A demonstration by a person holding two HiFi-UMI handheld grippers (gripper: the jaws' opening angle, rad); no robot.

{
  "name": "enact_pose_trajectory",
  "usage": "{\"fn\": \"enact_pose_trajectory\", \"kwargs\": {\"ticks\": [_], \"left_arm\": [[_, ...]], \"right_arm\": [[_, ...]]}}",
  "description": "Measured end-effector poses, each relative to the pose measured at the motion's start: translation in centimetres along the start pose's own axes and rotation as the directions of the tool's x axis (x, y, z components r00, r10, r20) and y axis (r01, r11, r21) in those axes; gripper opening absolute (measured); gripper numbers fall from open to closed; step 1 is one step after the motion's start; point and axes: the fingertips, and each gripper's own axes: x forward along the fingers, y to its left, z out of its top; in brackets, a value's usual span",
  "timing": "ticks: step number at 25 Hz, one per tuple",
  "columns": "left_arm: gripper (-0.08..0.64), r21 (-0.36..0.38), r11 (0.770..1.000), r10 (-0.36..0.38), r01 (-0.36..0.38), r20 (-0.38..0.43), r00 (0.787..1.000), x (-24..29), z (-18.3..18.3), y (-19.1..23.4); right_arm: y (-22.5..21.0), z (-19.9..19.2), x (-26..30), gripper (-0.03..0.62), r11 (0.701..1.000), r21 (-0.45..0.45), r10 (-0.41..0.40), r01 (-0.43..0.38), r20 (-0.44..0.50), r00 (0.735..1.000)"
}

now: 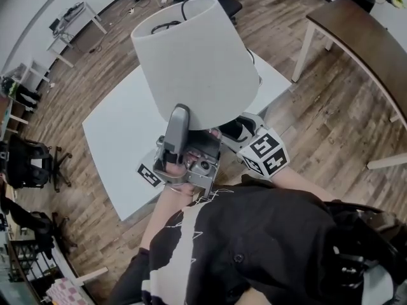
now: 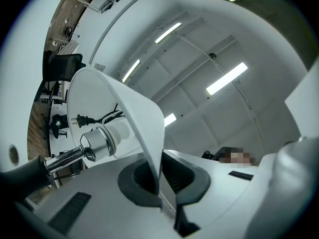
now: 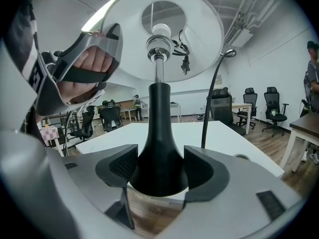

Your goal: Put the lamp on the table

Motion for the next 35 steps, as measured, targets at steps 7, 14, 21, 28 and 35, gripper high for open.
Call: {"fn": "enact_pose_trajectory", "kwargs": {"ticks": [7, 14, 21, 28, 35], "left_arm": [[0.014, -0.032, 0.999, -0.009, 0.008, -0.027, 1.0, 1.5, -3.0, 2.1], [0.014, -0.059, 0.998, -0.008, 0.005, -0.036, 0.999, 3.0, -4.9, 4.2], [0.014, -0.083, 0.997, -0.007, 0.003, -0.047, 0.999, 4.2, -5.2, 6.2], [0.014, -0.14, 0.99, -0.025, 0.017, -0.056, 0.998, 5.5, -5.7, 9.6], [0.014, -0.185, 0.983, -0.036, 0.018, -0.095, 0.995, 7.2, -6.5, 13.9]], "right_arm": [[-3.1, -1.1, -2.3, 0.29, 0.999, 0.016, -0.033, 0.033, 0.011, 0.999], [-5.9, -1.8, -4.0, 0.29, 0.997, 0.031, -0.067, 0.066, 0.012, 0.998], [-8.4, -1.6, -4.5, 0.29, 0.993, 0.04, -0.109, 0.109, 0.02, 0.994], [-11.6, -2.2, -4.6, 0.29, 0.987, 0.054, -0.149, 0.149, 0.002, 0.989], [-16.1, -2.8, -4.2, 0.29, 0.98, 0.081, -0.183, 0.184, -0.012, 0.983]]}}
